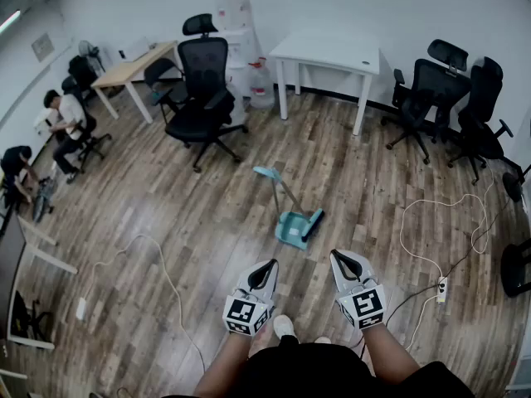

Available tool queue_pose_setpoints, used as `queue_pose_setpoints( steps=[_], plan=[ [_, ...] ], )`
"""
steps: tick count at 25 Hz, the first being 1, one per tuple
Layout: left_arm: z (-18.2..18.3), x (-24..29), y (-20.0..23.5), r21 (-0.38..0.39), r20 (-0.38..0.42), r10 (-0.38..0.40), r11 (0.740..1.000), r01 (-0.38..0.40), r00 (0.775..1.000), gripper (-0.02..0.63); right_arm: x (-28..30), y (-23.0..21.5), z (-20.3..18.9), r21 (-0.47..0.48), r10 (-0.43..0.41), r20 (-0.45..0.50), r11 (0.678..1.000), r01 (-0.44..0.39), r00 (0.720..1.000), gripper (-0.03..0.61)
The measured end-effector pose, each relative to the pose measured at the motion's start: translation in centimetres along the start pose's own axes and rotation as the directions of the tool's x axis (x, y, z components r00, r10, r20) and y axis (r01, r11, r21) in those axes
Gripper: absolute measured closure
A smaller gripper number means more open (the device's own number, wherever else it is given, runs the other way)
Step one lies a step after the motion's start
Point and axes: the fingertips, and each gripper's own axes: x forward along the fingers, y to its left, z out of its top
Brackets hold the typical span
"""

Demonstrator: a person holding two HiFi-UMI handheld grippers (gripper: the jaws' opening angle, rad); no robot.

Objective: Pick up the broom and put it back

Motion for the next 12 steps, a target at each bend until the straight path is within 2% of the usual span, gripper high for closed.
queue_pose_setpoints(
  steps=[12],
  plan=[
    [0.5,1.2,0.6,0.008,-0.013,-0.010,1.000,0.010,1.000,0.597,1.4,-0.9,0.3,0.023,-0.001,0.011,1.000,0.000,1.000,0.577]
  ],
)
